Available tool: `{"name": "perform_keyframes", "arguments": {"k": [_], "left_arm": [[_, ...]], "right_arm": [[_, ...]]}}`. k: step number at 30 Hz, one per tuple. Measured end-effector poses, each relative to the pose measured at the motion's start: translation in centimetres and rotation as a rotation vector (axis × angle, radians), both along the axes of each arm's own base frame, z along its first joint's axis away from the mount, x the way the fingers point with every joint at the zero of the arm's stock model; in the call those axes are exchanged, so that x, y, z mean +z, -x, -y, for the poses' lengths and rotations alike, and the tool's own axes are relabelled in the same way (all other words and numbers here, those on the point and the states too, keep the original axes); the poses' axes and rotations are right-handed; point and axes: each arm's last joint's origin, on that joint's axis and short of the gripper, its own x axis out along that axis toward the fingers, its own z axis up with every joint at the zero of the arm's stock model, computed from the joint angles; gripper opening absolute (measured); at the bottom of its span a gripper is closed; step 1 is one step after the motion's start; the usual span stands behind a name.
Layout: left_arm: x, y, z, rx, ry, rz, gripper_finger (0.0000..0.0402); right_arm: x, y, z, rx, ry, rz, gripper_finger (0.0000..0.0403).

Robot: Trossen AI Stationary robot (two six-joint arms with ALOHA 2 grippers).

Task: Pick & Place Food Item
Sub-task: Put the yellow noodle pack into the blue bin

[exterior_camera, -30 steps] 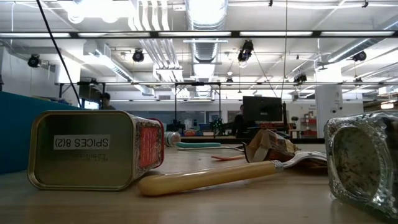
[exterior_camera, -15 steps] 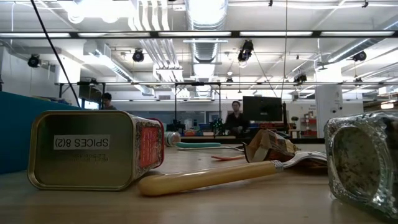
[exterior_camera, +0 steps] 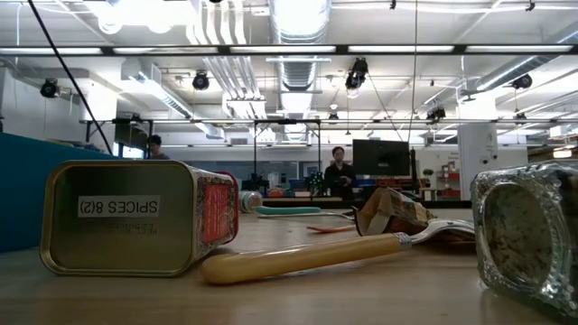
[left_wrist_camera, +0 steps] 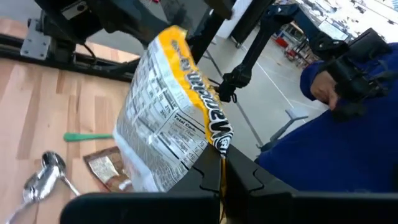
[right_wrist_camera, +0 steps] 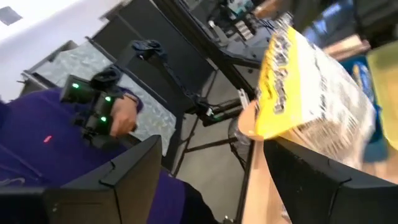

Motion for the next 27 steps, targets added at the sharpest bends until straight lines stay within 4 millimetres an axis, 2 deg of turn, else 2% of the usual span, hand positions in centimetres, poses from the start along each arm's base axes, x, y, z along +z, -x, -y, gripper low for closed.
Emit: {"name": "perform_keyframes", "arguments": {"k": [9, 18, 27], "left_arm": [[-0.1, 3.1, 0.3, 0.025, 0.062, -0.182, 0.0], [-0.7, 6.4, 1.1, 0.033, 0.095, -0.409, 0.0], [-1.3, 9.7, 2.1, 0.07, 0.051, -0.608, 0.0]], "right_arm": [[-1.0, 0.0, 0.4, -0.089, 0.062, -0.075, 0.0279], [-1.1, 0.0, 0.4, -0.085, 0.087, -0.072, 0.0279], [-1.3, 0.1, 0.4, -0.083, 0.088, -0.094, 0.0279]]}}
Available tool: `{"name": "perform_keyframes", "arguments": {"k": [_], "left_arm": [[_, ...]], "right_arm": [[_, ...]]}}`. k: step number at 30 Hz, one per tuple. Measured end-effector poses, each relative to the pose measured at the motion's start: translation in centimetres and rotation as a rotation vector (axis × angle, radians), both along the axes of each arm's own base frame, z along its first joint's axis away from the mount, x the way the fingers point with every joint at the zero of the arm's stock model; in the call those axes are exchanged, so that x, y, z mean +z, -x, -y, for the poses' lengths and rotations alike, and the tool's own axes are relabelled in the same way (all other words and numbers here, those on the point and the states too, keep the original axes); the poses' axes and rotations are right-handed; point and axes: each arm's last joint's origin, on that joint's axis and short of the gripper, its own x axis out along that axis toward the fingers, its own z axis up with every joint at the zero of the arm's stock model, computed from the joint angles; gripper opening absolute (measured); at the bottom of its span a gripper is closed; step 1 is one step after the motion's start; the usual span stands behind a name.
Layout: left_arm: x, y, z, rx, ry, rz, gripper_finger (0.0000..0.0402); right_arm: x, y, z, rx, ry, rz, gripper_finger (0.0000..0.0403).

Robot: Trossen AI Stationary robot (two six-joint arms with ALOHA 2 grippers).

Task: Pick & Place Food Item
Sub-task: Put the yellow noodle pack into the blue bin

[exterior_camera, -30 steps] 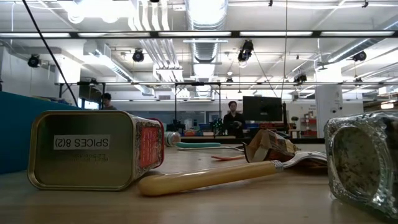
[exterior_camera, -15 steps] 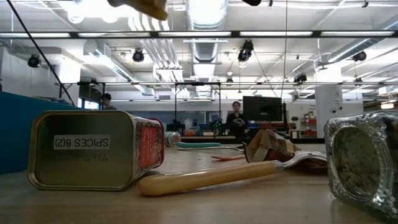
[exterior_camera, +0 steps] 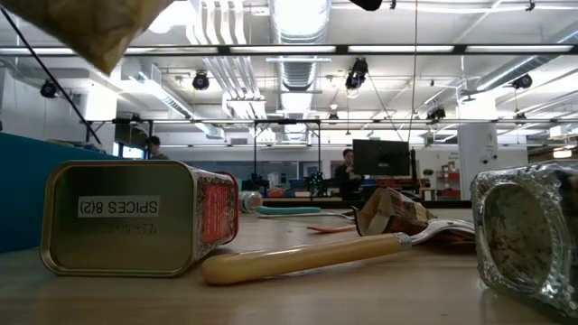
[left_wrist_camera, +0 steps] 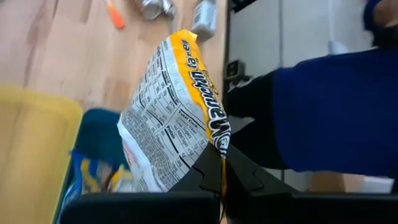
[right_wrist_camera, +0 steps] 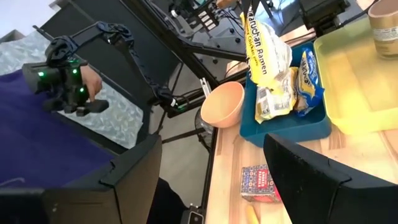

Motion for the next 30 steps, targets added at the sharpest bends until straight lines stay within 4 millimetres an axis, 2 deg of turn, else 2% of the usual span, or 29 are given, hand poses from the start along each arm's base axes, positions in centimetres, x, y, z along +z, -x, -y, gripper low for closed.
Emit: {"name": "perform_keyframes", "arguments": {"k": [5, 8, 12, 24, 30], "left_arm": [[-0.2, 1.2, 0.2, 0.097, -0.049, -0.088, 0.0], [-0.8, 1.4, -0.1, 0.309, -0.078, -0.164, 0.0], [-1.9, 1.3, 0.3, 0.629, -0.016, -0.247, 0.0], [-3.5, 1.3, 6.6, 0.965, 0.076, -0.145, 0.0], [-4.6, 1.1, 9.7, 1.057, 0.083, -0.105, 0.0]], "right_arm": [[0.0, 0.0, 0.0, 0.0, 0.0, -0.001, 0.0279], [0.0, 0.0, 0.0, -0.001, -0.005, -0.006, 0.0279], [0.0, 0.0, 0.0, -0.001, -0.007, -0.008, 0.0279], [0.0, 0.0, 0.1, -0.044, 0.006, -0.006, 0.0279], [0.0, -0.1, 0.1, -0.054, 0.008, -0.006, 0.0279]]}}
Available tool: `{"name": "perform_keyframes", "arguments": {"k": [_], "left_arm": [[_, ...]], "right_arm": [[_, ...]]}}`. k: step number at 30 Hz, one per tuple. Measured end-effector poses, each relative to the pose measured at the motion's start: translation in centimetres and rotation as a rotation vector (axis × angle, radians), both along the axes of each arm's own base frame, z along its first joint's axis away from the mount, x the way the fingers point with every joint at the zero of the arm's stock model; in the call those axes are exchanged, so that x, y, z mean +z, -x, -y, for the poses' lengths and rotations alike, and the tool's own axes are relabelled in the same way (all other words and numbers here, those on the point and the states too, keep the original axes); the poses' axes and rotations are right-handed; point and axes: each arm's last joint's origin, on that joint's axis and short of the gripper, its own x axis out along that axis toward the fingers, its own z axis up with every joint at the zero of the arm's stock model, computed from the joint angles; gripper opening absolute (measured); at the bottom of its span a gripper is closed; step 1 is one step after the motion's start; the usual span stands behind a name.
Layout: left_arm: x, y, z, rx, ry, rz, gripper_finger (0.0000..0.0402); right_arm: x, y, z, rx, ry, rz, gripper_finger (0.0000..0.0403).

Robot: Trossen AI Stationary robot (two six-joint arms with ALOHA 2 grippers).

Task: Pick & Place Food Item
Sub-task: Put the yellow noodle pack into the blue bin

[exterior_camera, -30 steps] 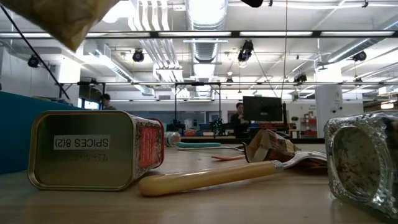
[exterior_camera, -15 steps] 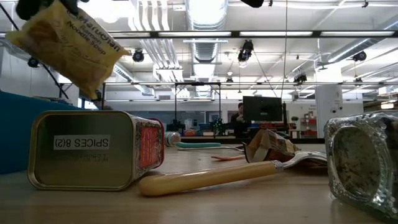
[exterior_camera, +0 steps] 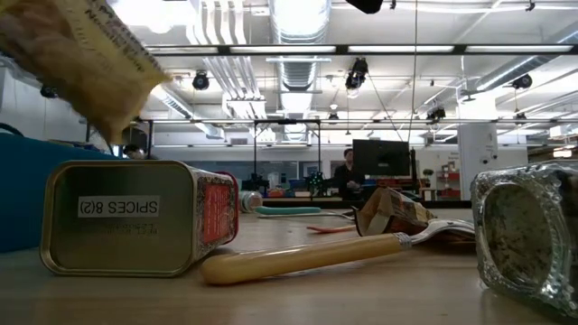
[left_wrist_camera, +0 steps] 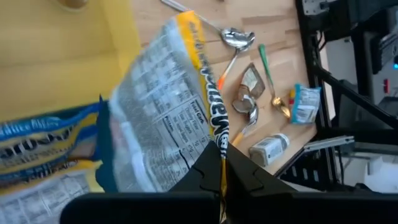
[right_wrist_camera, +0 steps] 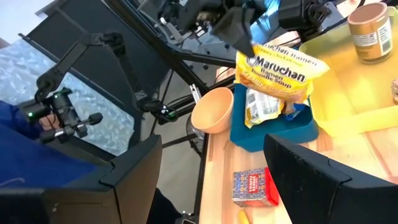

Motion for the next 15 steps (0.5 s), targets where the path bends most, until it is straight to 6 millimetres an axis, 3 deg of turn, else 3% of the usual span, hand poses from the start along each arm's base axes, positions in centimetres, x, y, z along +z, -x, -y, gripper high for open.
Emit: {"name": "perform_keyframes", "arguments": {"k": [15], "left_arm": [[-3.2, -2.0, 3.6, 0.051, -0.035, -0.072, 0.0]], "right_arm": [[0.0, 0.0, 0.0, -0.018, -0.063, -0.029, 0.0279]]}}
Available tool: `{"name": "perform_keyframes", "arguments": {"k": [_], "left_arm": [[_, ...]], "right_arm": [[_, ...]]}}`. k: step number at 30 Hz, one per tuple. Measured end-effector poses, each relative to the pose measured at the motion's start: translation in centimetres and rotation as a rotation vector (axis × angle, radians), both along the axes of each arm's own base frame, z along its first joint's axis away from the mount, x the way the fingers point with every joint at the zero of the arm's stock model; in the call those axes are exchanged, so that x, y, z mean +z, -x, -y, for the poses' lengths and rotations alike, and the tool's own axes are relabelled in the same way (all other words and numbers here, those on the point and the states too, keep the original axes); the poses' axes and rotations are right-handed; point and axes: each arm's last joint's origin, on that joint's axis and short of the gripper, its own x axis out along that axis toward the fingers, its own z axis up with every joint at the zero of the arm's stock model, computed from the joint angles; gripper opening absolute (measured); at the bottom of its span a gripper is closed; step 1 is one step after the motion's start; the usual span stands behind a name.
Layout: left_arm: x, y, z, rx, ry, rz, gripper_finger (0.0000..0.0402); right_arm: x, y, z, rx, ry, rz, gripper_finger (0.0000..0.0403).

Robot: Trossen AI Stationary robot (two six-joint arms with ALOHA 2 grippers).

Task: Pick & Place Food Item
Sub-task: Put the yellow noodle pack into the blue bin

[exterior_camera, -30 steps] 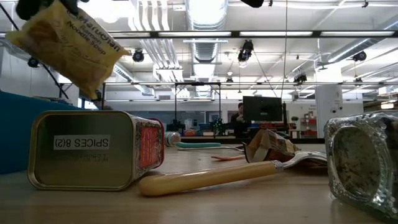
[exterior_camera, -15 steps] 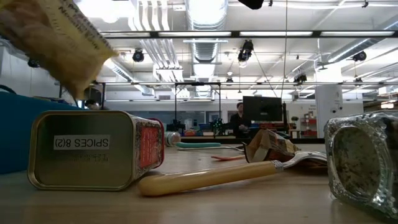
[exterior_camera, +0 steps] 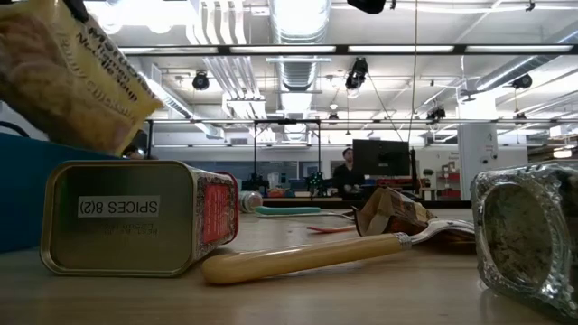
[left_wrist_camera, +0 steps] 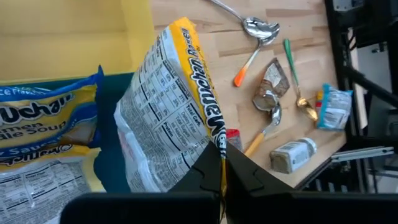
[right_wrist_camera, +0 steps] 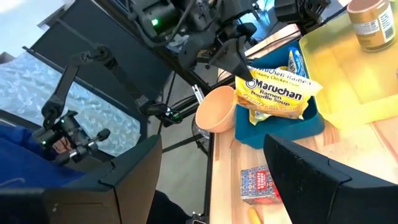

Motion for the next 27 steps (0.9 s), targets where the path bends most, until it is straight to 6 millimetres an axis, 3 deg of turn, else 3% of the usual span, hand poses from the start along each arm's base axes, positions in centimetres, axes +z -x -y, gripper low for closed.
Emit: {"name": "perform_keyframes", "arguments": {"k": [14, 27], "left_arm": [[-4.0, -1.8, 2.9, 0.011, -0.058, -0.108, 0.0], [-7.5, -3.6, 5.2, -0.024, 0.003, -0.199, 0.0]], "right_arm": [[0.1, 0.1, 0.0, -0.026, -0.097, -0.045, 0.0279], [0.1, 0.1, -0.1, -0.022, -0.119, -0.049, 0.0279]]}}
